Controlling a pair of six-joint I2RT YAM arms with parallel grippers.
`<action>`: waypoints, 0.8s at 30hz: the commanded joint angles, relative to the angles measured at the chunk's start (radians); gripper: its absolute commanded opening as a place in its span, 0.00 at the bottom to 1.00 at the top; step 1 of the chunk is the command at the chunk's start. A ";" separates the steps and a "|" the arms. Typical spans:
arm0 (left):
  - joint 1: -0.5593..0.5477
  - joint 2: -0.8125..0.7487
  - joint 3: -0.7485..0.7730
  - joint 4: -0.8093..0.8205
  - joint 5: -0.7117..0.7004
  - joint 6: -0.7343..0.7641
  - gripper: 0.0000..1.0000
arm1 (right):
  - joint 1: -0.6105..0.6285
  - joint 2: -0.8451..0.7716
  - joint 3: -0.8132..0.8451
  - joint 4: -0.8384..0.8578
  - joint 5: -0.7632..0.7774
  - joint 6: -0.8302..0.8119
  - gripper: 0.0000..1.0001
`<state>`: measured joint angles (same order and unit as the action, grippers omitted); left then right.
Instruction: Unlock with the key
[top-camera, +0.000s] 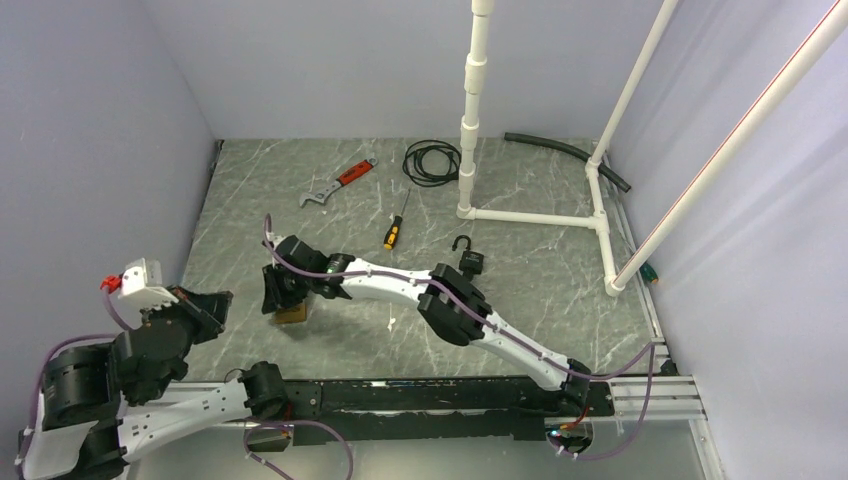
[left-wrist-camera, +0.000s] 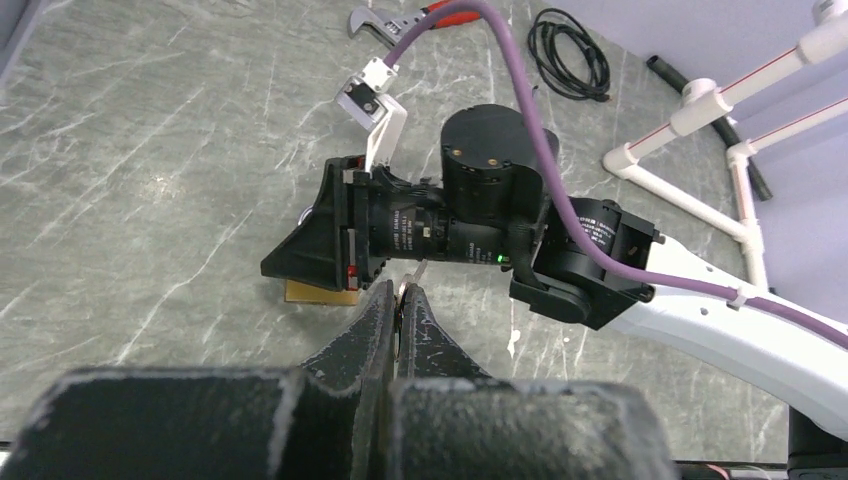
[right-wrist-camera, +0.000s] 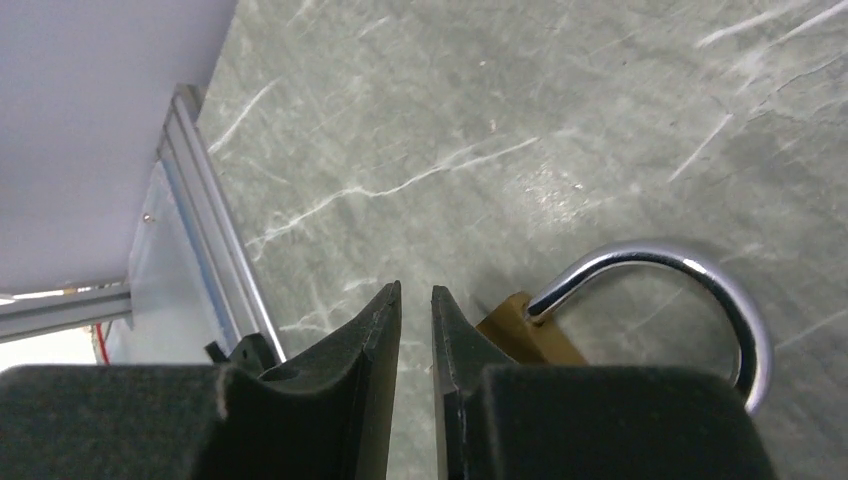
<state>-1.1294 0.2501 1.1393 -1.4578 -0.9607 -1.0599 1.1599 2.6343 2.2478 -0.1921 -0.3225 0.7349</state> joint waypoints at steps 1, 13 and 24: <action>-0.003 0.069 0.010 -0.012 -0.029 -0.015 0.00 | 0.003 0.072 0.162 -0.127 0.059 -0.034 0.20; -0.001 0.060 0.009 -0.004 -0.034 -0.008 0.00 | -0.007 -0.151 -0.249 -0.197 0.273 -0.133 0.14; 0.001 0.058 0.010 -0.017 -0.035 -0.024 0.00 | -0.011 -0.567 -0.831 -0.092 0.319 -0.208 0.14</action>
<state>-1.1294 0.3099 1.1393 -1.4647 -0.9630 -1.0676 1.1496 2.1754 1.5478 -0.2432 -0.0555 0.5831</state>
